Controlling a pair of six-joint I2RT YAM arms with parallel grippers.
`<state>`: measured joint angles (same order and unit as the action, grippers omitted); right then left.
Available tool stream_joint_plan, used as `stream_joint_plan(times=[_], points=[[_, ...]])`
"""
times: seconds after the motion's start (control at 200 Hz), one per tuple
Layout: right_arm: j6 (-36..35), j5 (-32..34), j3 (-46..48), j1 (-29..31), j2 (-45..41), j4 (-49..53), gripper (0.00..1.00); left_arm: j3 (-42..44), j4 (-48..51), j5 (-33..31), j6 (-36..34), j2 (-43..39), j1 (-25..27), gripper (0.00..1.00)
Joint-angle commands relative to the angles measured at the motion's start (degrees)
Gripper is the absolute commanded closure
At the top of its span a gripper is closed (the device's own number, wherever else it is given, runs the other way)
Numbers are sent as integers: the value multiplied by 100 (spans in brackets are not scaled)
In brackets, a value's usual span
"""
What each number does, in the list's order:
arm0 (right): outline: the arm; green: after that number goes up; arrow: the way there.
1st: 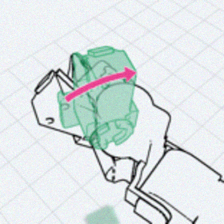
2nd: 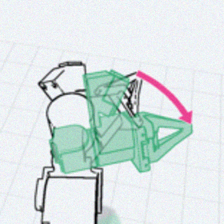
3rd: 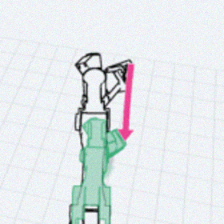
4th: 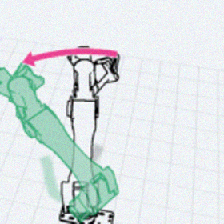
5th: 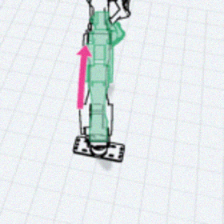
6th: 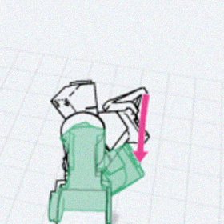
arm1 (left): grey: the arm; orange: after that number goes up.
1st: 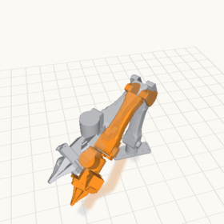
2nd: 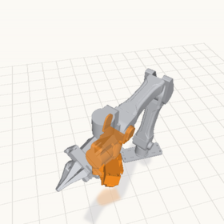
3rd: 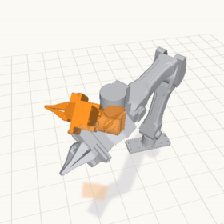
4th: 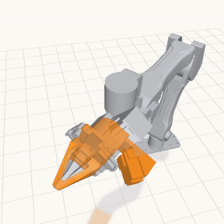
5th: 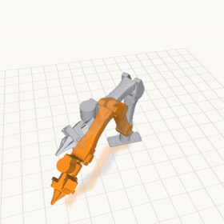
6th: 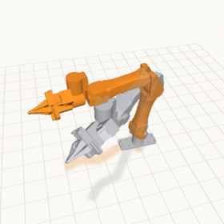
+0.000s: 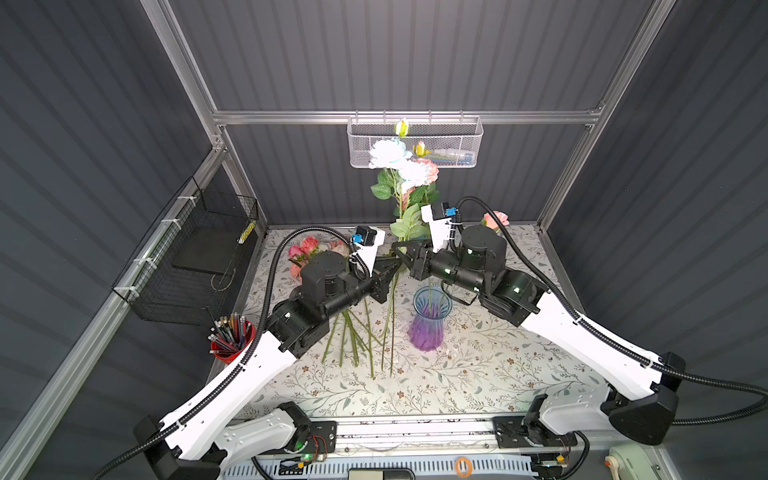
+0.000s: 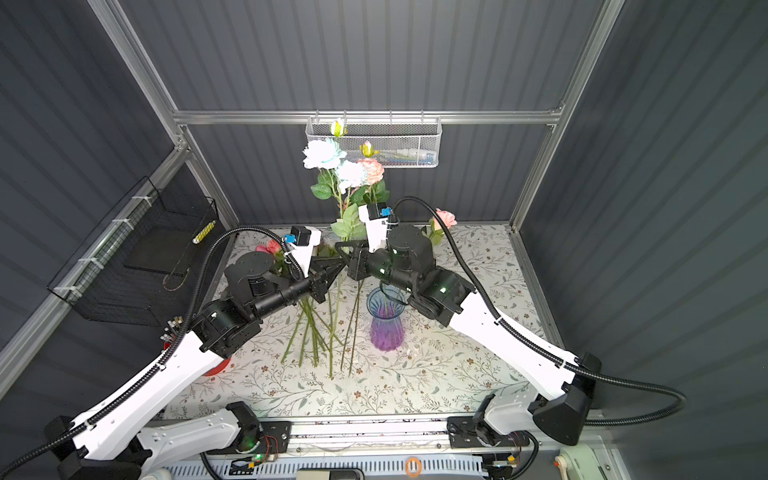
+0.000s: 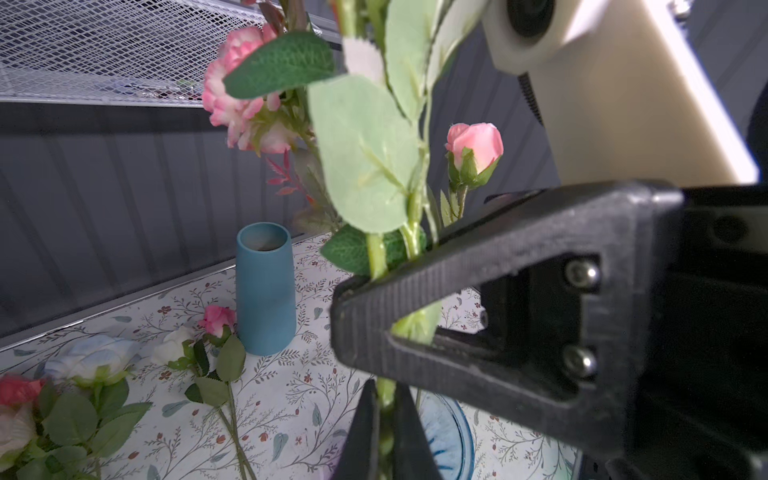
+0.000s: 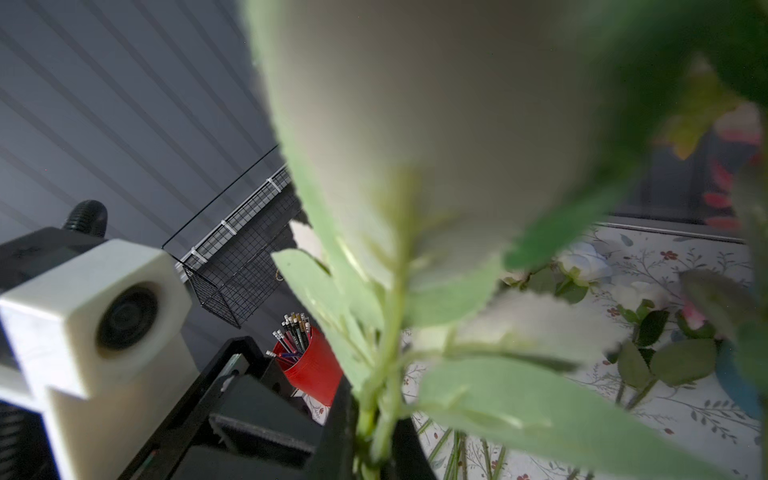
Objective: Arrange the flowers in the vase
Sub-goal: 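Close right gripper on the white flower stem while left gripper opens and withdraws, then lower the white flower stem into the purple-blue glass vase with right gripper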
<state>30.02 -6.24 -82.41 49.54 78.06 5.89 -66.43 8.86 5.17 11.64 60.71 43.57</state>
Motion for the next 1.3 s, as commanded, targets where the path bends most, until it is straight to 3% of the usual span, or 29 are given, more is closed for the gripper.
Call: stream_joint_plan(times=[0.0, 0.07, 0.2, 0.365, 0.59, 0.81, 1.146, 1.296], points=[[7, -60, -152, 38, -2, -123, 93, 86, -218, -92, -8, -154, 37, 73], [-53, 12, -188, 47, 7, -100, 93, 154, -152, -165, -43, -237, 36, 37], [-377, 210, -380, 99, 28, 53, 93, 440, 154, -470, -110, -646, 37, 29], [-969, 602, -637, 117, -92, 407, 92, 1044, 625, -1315, 73, -1558, 37, 9], [-1593, 1226, -611, 117, -542, 648, 91, 1548, 1001, -2256, 314, -2586, 35, 3], [-2107, 1942, -356, 109, -1056, 683, 90, 1607, 1145, -3539, 621, -2674, 33, 1], [-2689, 2554, 172, 73, -1218, 548, 89, 1748, 1056, -3561, 696, -2487, 37, 1], [-2387, 2719, 918, 64, -1353, -35, 89, 1734, 1030, -3533, 682, -2398, 32, 0]])
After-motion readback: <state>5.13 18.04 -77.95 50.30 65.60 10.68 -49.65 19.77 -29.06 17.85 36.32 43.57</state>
